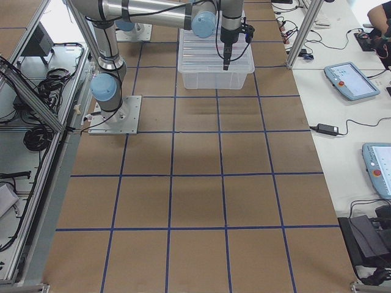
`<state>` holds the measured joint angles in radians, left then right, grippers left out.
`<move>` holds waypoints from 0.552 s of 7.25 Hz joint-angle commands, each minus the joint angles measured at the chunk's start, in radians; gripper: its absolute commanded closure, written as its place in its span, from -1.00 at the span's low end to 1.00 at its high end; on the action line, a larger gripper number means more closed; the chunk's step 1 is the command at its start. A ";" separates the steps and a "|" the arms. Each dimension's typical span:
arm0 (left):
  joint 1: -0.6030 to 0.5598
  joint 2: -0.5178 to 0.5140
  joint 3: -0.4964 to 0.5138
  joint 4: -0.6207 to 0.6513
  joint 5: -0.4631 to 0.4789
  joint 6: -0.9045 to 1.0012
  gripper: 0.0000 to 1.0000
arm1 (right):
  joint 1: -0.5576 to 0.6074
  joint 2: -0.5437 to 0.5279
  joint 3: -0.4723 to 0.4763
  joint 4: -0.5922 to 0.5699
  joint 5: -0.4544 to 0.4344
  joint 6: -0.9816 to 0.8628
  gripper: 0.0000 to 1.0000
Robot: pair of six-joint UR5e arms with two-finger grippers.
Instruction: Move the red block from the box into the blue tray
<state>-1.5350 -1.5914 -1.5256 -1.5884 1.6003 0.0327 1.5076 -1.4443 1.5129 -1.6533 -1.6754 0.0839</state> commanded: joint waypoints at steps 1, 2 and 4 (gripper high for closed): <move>-0.002 0.007 -0.001 0.002 -0.002 0.000 -1.00 | 0.003 -0.065 -0.008 0.131 0.082 0.007 -1.00; -0.002 0.005 -0.001 0.004 0.000 -0.001 -1.00 | 0.003 -0.086 0.004 0.138 0.104 0.010 -1.00; -0.002 0.013 -0.005 -0.018 0.001 -0.001 -1.00 | 0.009 -0.135 0.007 0.170 0.106 0.034 -1.00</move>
<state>-1.5364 -1.5827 -1.5283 -1.5954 1.5996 0.0323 1.5143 -1.5491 1.5182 -1.5023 -1.5755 0.1015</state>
